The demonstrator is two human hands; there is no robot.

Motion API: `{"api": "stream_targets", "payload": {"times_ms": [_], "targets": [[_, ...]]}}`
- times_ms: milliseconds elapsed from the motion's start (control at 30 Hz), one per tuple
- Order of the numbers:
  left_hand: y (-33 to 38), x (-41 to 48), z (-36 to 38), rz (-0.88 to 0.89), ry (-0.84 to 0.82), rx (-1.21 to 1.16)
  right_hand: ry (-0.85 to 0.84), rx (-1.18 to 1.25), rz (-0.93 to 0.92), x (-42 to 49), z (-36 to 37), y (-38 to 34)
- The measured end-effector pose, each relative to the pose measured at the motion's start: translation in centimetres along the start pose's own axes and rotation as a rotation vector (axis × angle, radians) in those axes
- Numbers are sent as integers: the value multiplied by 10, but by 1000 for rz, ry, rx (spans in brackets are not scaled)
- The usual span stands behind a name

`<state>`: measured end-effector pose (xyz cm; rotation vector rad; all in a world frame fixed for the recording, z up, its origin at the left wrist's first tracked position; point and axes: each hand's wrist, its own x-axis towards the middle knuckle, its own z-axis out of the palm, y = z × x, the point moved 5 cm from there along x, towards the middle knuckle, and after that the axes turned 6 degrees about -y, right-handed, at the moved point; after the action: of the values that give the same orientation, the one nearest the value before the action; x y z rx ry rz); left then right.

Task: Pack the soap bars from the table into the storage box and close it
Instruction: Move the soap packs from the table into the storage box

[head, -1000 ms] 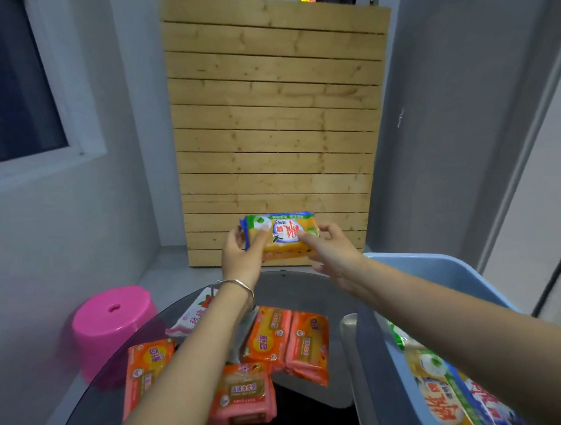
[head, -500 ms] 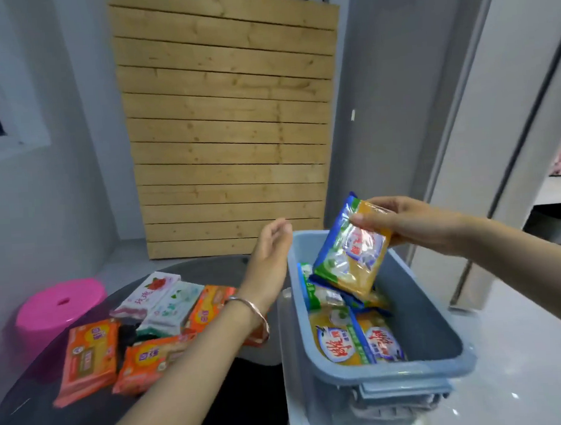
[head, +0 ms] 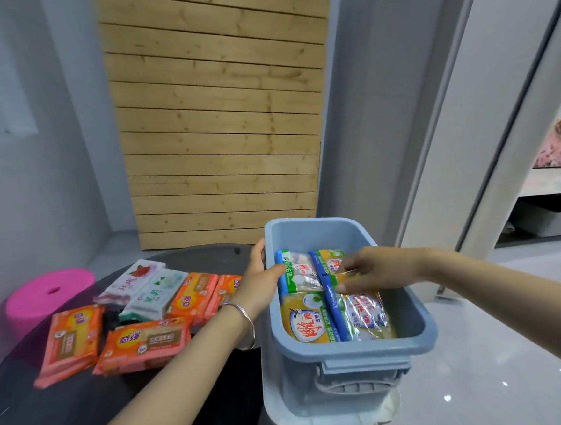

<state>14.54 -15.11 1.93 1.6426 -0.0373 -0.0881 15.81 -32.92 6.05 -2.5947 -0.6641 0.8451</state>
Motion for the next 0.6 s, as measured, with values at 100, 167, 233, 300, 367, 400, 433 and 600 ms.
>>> {"api": "stream_targets", "payload": {"times_ms": [100,167,233,300,367,400,433,600], "targets": [[-3,1,-1,-8,-5,-23,52,-230,49,6,3,5],[-3,1,-2,-6,-7,-37,76,-372,90,8,7,6],[-3,1,-3,8,-4,-39,84,-402,102,8,8,4],[-4,-3,-9,20,3,-1,168,-389,88,7,0,-4],[-7,-6,-22,33,25,74,326,-336,14,5,-12,-23],[-9,-10,-35,39,52,115,391,-284,-53,6,-15,-39],[-12,-14,-47,44,80,158,438,-232,-128,7,-17,-57],[-25,-36,-119,24,199,446,348,-100,-368,38,11,-145]]}}
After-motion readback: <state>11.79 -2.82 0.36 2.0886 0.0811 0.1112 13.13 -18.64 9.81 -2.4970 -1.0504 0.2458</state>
